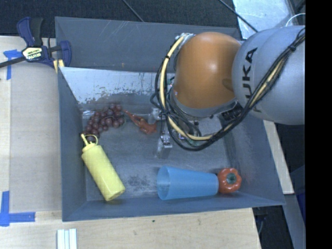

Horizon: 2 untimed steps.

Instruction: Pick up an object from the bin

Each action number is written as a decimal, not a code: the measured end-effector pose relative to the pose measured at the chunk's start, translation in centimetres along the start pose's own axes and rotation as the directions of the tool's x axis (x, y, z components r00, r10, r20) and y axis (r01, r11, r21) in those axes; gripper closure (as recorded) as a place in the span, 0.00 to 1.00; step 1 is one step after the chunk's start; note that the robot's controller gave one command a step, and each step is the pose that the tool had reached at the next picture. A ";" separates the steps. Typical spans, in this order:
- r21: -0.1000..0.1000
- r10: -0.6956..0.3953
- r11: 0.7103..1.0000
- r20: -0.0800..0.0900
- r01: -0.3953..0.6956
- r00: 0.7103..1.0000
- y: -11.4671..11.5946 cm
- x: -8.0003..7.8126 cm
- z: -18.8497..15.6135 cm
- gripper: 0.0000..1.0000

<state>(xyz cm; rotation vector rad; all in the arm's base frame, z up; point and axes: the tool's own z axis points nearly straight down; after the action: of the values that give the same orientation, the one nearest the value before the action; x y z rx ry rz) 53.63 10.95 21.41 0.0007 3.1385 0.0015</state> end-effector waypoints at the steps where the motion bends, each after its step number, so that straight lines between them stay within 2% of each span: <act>1: -0.001 -0.160 0.987 0.007 0.160 0.987 4.6 -8.2 12.3 0.00; 2: -0.001 -0.266 0.964 0.013 0.266 0.964 12.6 -6.8 5.1 0.00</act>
Offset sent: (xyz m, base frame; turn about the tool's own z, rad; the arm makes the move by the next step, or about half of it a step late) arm 0.0668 0.1236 -0.0541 -0.2662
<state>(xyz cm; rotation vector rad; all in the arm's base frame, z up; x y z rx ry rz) 60.46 23.51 16.30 -0.4182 3.0979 0.0049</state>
